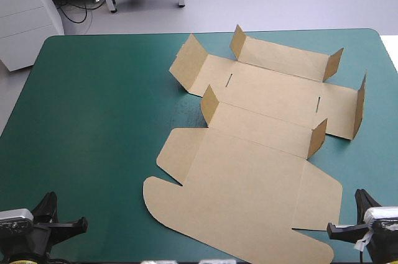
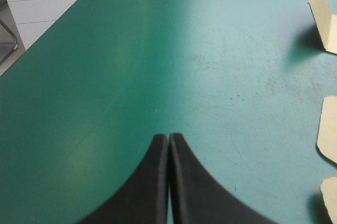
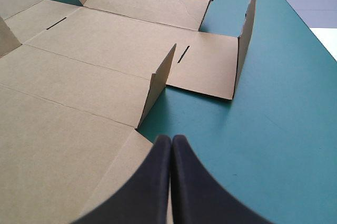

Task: Fold the box

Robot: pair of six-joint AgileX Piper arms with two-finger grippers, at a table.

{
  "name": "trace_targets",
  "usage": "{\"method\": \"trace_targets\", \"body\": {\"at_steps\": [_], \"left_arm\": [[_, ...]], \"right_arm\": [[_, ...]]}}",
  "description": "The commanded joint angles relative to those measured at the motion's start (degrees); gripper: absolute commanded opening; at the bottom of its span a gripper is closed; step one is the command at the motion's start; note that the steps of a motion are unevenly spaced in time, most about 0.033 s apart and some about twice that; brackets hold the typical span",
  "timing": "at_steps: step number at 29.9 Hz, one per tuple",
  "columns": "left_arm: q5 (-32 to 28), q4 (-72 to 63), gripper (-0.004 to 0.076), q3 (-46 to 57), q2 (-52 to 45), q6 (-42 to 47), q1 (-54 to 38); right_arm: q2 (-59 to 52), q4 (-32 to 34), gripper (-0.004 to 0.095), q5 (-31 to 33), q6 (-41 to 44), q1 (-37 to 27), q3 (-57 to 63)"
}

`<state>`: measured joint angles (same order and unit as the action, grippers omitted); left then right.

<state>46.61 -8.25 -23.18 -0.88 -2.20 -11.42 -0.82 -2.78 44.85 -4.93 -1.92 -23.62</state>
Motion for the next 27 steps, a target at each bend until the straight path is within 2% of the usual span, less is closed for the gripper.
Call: {"method": "trace_targets", "body": {"at_steps": [1, 24, 27], "left_arm": [[-3.89, -1.03, -0.0032, -1.97, -0.87, 0.2, 0.36], [-3.89, -1.03, -0.0032, -1.97, -0.87, 0.2, 0.36], [-3.89, -1.03, -0.0032, -1.97, -0.87, 0.2, 0.36]], "right_arm": [[-1.56, 0.18, -0.0018, -4.16, -0.1, -0.3, -1.88], [-1.56, -0.06, -0.0017, -4.26, 0.07, -0.3, -1.88], [-1.56, -0.46, 0.0008, -4.26, -0.59, -0.3, -1.88]]}}
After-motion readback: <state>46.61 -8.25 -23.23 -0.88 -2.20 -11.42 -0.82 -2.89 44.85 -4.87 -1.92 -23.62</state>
